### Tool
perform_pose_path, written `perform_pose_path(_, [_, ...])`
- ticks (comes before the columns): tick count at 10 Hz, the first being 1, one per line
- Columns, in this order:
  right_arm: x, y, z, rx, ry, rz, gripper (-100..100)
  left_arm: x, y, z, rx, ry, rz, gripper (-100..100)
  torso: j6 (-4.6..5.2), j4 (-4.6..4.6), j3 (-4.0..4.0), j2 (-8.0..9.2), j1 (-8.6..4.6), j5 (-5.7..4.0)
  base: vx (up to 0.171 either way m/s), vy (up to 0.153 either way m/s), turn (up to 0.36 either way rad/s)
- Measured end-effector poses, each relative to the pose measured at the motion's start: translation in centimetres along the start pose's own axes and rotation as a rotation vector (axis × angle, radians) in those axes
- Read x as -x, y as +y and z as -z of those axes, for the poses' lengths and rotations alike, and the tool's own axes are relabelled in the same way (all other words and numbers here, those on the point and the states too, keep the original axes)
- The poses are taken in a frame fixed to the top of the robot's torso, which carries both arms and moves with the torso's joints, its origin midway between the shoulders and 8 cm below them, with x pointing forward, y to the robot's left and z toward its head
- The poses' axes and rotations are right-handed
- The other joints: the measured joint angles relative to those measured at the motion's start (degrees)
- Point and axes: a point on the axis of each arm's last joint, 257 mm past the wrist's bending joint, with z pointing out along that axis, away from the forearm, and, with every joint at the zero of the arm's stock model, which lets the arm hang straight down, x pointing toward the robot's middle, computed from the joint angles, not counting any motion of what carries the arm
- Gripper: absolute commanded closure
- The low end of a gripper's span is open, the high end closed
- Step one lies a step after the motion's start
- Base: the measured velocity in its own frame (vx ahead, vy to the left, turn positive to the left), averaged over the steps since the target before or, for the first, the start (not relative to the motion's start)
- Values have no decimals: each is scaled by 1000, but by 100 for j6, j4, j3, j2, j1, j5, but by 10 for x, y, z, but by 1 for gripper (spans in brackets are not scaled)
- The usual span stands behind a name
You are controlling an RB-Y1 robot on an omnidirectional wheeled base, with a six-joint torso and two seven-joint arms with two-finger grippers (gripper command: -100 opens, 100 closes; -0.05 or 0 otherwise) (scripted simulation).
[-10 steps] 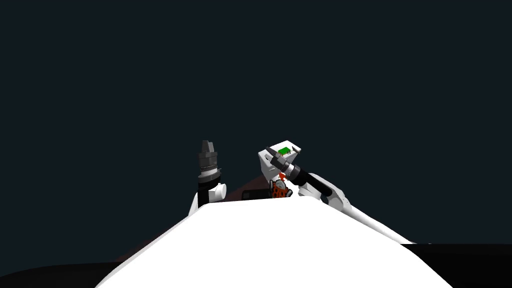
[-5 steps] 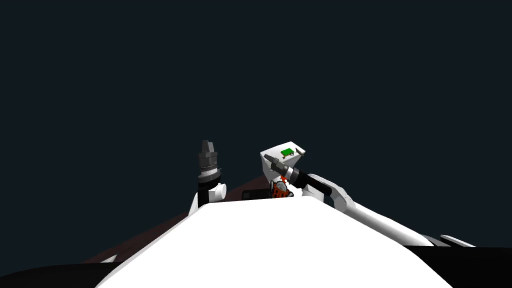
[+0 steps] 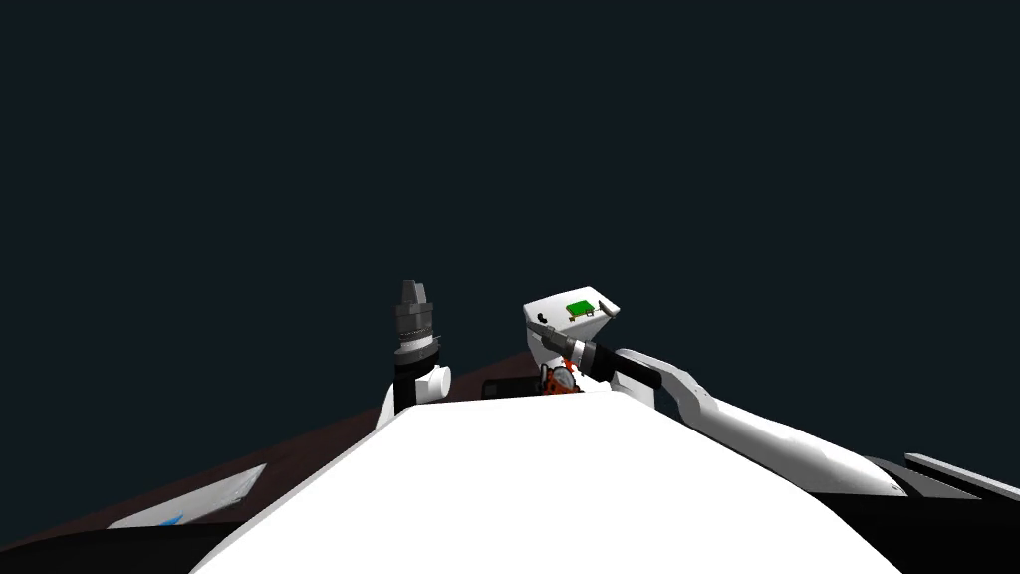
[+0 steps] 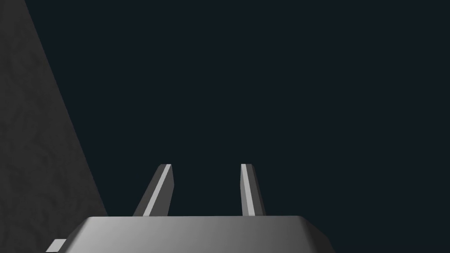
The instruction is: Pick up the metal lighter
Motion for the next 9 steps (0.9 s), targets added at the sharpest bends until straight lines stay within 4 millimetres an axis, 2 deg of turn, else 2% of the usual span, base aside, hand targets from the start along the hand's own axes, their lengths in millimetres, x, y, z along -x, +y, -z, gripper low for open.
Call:
perform_pose_path(2, [-5, -17, 7, -72, 41, 19, -100, 0, 0, 0, 0, 0, 0, 0, 1, 0, 1, 2, 8, 1, 20, -19, 205])
perform_pose_path(4, [-12, -43, 20, -155, 83, 41, -100, 0, 0, 0, 0, 0, 0, 0, 1, 1, 2, 5, 11, 1, 10, -14, 184])
perform_pose_path(9, [-16, -99, 63, -365, 168, 105, -100, 0, 0, 0, 0, 0, 0, 0, 9, 2, 5, 10, 17, 2, 11, -11, 204])
